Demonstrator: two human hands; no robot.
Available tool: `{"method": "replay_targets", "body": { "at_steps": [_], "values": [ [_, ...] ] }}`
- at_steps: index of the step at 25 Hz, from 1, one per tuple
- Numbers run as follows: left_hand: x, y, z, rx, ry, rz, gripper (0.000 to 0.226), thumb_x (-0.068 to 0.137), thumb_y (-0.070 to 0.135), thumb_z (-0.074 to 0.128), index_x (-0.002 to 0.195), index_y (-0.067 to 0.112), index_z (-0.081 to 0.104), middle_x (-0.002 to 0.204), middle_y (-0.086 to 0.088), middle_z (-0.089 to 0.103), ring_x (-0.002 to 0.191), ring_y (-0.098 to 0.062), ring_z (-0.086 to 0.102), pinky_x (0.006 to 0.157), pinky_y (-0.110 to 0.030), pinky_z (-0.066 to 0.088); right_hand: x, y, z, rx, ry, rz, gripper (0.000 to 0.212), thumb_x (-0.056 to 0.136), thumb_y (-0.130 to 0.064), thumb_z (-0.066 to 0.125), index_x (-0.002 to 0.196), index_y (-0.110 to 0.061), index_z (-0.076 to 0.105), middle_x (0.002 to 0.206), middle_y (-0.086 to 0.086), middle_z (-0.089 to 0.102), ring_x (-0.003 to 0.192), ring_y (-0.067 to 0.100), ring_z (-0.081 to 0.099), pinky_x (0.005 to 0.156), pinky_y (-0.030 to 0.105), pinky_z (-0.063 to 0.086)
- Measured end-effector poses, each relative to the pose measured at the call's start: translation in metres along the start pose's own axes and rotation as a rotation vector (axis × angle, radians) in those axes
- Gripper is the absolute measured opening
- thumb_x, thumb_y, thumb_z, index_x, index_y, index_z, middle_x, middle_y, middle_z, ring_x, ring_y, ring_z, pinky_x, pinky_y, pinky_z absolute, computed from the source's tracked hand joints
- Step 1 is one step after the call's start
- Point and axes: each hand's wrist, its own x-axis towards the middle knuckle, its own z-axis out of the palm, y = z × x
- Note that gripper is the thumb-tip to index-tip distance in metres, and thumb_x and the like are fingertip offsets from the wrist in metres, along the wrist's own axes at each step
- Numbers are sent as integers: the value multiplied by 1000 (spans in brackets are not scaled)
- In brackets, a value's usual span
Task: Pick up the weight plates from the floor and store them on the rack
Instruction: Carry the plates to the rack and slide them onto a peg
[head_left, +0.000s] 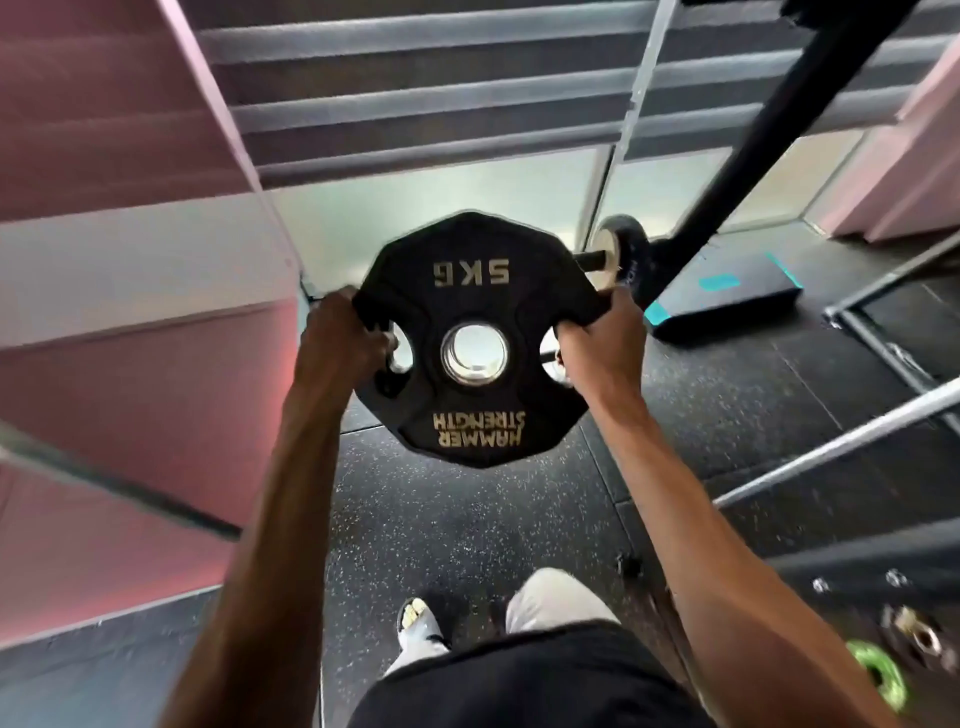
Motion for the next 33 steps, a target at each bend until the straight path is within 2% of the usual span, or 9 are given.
{"method": "replay_targets", "body": {
  "at_steps": [4,7,11,14,18,21,24,28,33],
  "values": [
    [96,34,-3,19,-75,193,32,73,9,75,103,5,65,105,-15,69,102,-32,65,73,-30,41,49,-27,25,58,200,23,41,68,-13,63,108,-6,59,89,4,70,85,25,69,80,44,57],
    [161,69,7,-2,-118,295,33,71,11,78,101,6,65,104,-14,70,99,-33,65,77,-34,47,97,-41,33,60,355,20,32,71,-11,67,102,-6,60,92,8,70,87,27,68,80,40,55],
    [232,129,28,-38,-174,445,38,63,15,79,99,10,67,99,-10,72,98,-31,67,78,-36,54,154,-60,30,64,526,35,35,66,-15,67,99,-6,60,89,8,70,85,27,68,77,40,56],
    [272,169,40,-80,-228,509,33,69,7,77,101,10,67,96,-9,70,98,-29,66,74,-30,46,182,-80,19,25,622,37,32,66,-14,63,97,-8,58,88,5,68,79,20,65,63,24,49],
    [318,216,53,-111,-300,635,33,69,9,74,101,13,66,98,-10,70,97,-29,67,73,-30,45,220,-97,9,7,739,18,33,62,-15,59,94,-7,58,78,7,68,64,20,67,52,32,50],
    [353,259,65,-132,-332,725,35,72,12,75,106,10,65,103,-14,70,101,-30,66,76,-32,46,255,-105,3,-40,877,17,32,61,-19,60,92,-12,58,78,8,69,68,30,68,56,43,57],
    [381,301,72,-200,-424,807,38,70,12,77,107,11,67,101,-11,71,98,-27,68,80,-34,51,281,-120,-5,-93,1005,31,35,57,-27,56,89,-11,59,75,8,69,68,32,68,56,48,57],
    [406,347,83,-230,-545,916,43,68,12,78,109,13,66,101,-8,70,95,-26,67,84,-37,55,299,-136,-10,-118,1161,52,36,58,-24,56,91,-9,60,76,8,69,67,28,69,56,44,57],
    [419,359,95,-257,-639,1001,47,68,7,77,113,12,65,100,-7,70,90,-26,68,78,-39,58,298,-138,-8,-178,1231,16,26,61,-20,58,85,-10,61,69,0,66,63,22,68,49,29,49]
  ]
}}
